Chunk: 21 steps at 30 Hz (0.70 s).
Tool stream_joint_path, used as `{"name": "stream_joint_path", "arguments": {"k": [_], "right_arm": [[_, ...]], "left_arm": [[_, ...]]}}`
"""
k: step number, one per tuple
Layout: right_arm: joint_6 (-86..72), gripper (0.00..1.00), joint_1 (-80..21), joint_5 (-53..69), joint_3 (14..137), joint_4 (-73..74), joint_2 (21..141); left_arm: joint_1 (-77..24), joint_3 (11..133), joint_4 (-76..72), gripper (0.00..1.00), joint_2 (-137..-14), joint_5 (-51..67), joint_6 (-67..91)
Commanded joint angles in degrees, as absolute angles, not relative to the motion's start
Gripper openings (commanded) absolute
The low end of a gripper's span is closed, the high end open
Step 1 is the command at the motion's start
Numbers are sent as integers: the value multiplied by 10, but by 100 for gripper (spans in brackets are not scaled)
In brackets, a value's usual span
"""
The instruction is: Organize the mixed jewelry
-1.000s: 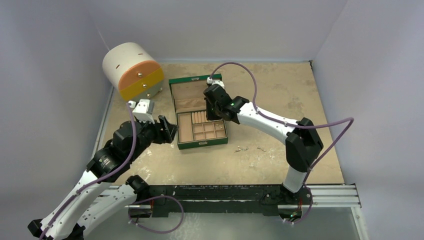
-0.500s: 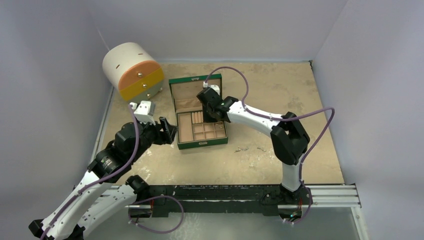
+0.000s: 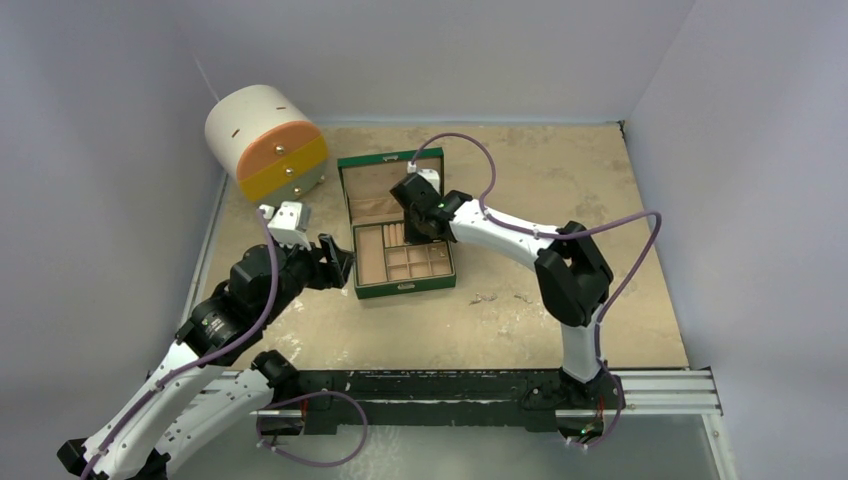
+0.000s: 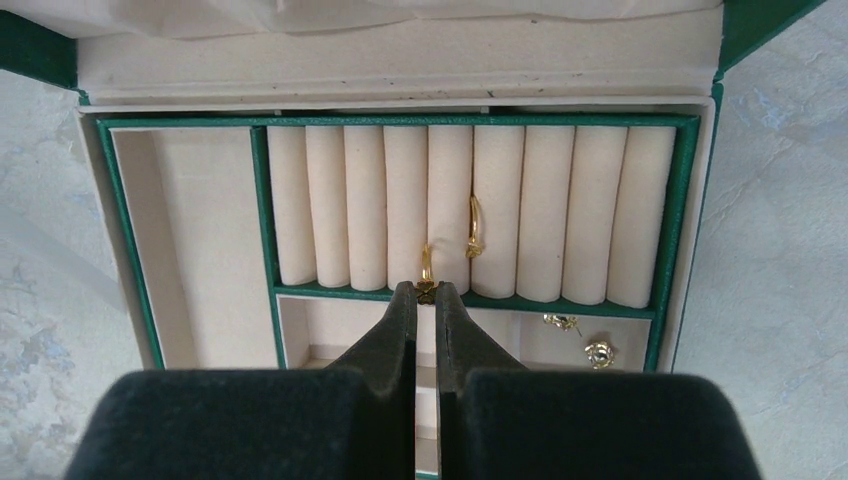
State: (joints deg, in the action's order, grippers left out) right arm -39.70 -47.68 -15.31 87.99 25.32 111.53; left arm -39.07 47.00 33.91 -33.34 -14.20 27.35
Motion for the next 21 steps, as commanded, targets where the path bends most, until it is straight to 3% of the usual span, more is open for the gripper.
{"name": "stream_joint_path", "arguments": {"k": [1,20,21], "right_arm": [[-413,0,-480,-163,910,261,1126],[-427,0,-479,-160,919,256,1175],[-426,4,-479,-159,919,257,1173]], "left_arm": [[-391,470,311,67,-330,-150,263],[-391,469,313,68,-333,-159,264],[-391,469,313,68,-333,-159,264]]}}
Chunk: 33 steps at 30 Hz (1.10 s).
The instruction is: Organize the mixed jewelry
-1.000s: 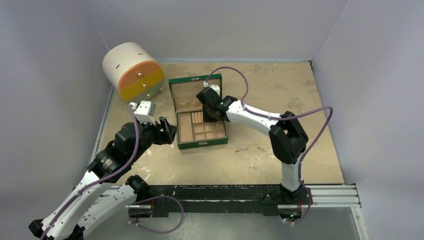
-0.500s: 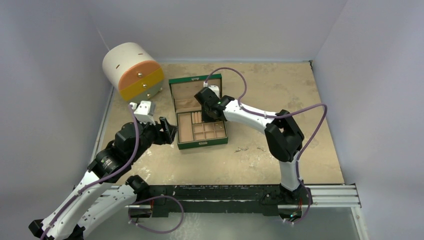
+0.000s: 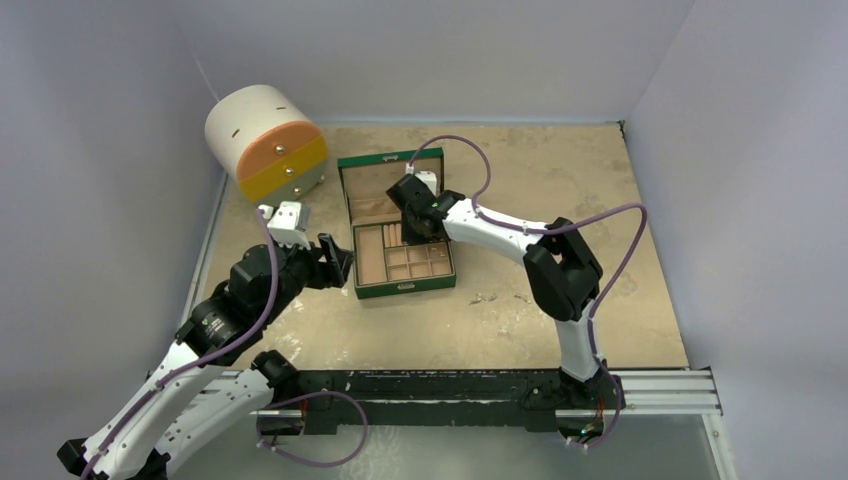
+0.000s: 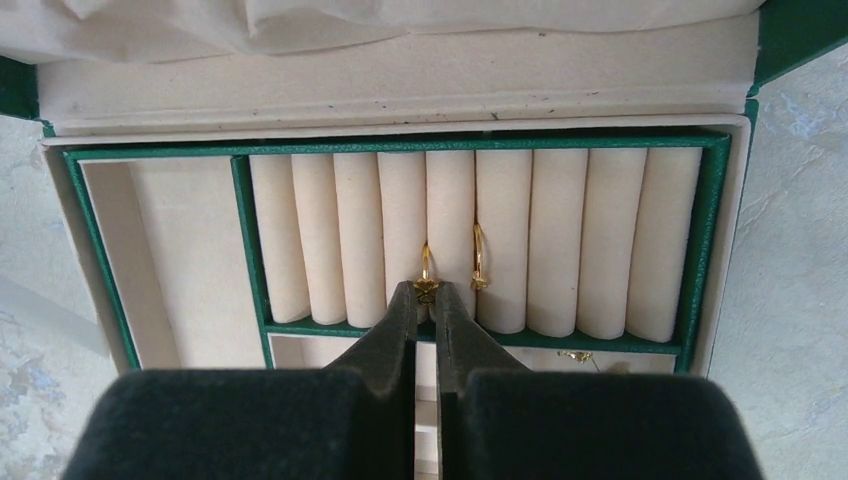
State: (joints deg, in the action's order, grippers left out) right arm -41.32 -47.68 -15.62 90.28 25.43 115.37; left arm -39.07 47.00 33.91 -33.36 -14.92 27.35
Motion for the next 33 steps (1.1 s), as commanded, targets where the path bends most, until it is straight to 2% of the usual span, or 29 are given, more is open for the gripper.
{"name": "stream_joint_path", "arguments": {"k": [1,16,33], "right_arm": [[-425,9,-480,-160,916,255,1168],[-413,29,-480,-184,862,249,1053],[-455,32,-479,-213,608,278,800]], "left_arm": [[-391,469,313,68,-333,-159,264],[-391,470,314,68,-342,-163,265],[-391,474,320,68,-356,-174,271]]}}
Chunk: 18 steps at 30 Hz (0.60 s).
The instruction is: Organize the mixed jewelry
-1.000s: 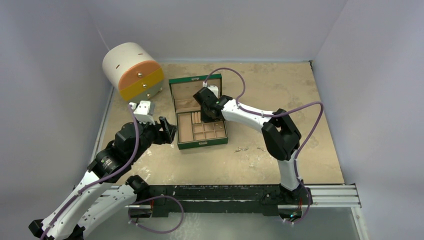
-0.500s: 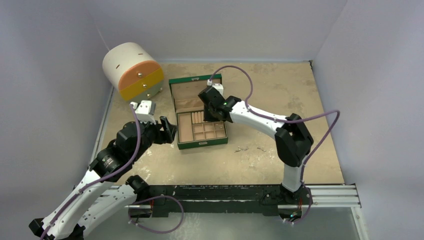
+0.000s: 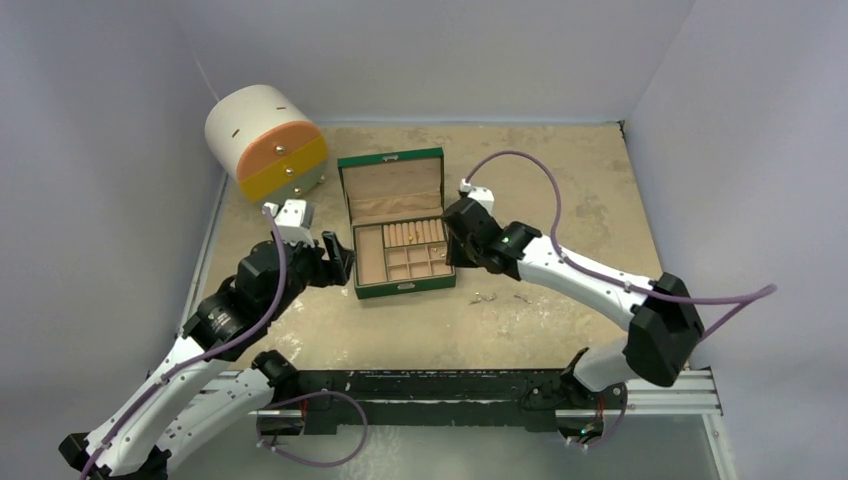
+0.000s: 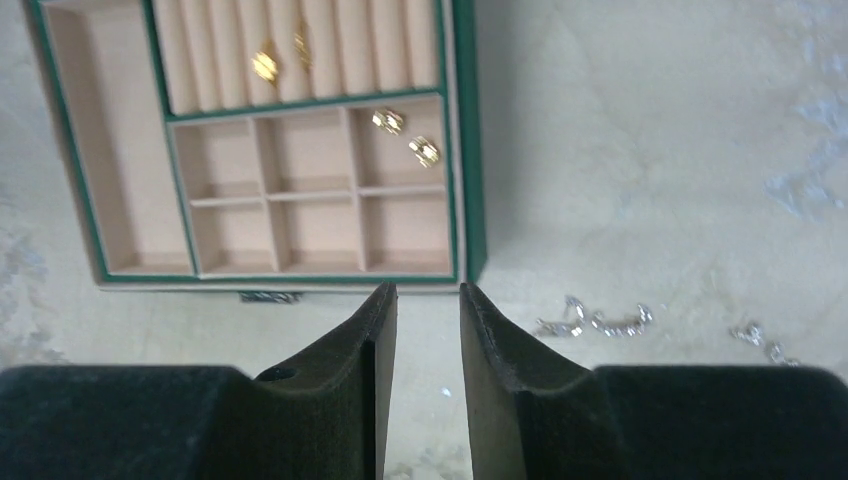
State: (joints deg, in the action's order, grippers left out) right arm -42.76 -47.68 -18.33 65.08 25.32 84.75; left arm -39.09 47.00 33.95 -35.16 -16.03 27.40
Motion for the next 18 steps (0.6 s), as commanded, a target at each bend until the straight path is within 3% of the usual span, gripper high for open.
{"name": "stream_joint_path", "arguments": {"k": [1,9,18], "right_arm": [[-461,33,-479,-213,591,278,791],[-555,33,-478,-210,489,273,769],[-645,34,-470,-218,454,254,807]], "left_arm": [[-391,474,320,68,-357,-175,271],[-391,474,321,68,-362,-176,272],[-391,473,322,68,-363,-178,272]]}}
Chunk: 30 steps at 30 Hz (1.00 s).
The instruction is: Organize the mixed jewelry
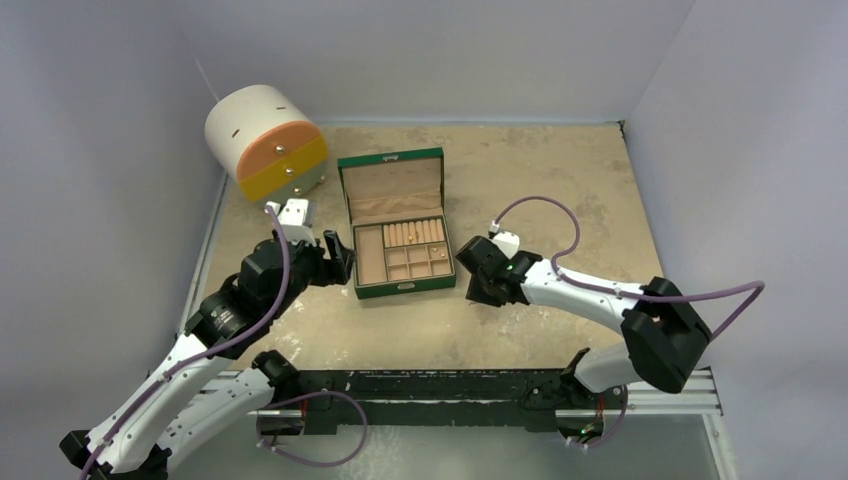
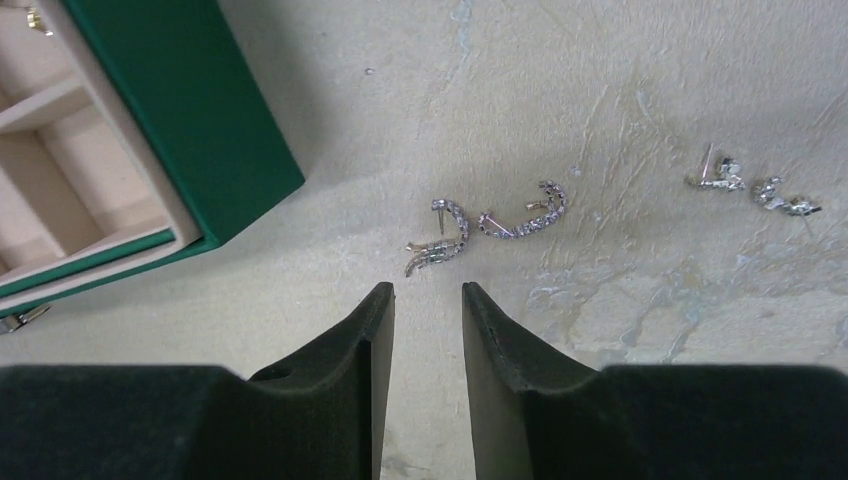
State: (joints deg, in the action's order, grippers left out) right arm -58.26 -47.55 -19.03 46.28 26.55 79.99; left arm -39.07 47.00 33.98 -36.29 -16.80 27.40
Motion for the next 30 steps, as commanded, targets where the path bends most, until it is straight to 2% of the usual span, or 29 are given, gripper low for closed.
{"name": "stream_joint_path", "arguments": {"k": [1,17,26,30], "right_arm": [[-654,34,-469,-218,452,252,811],[-711,29,-460,-236,463,266,856],[-712,21,-459,-237,466,273,862],[-712,11,-459,-238,465,277,860]], "left_arm": [[-391,473,322,68,-363,-178,272],[-391,473,322,68,-363,-179,272],[-391,474,322,68,-364,-178,272],[-391,473,321,68,-364,-178,272]]}}
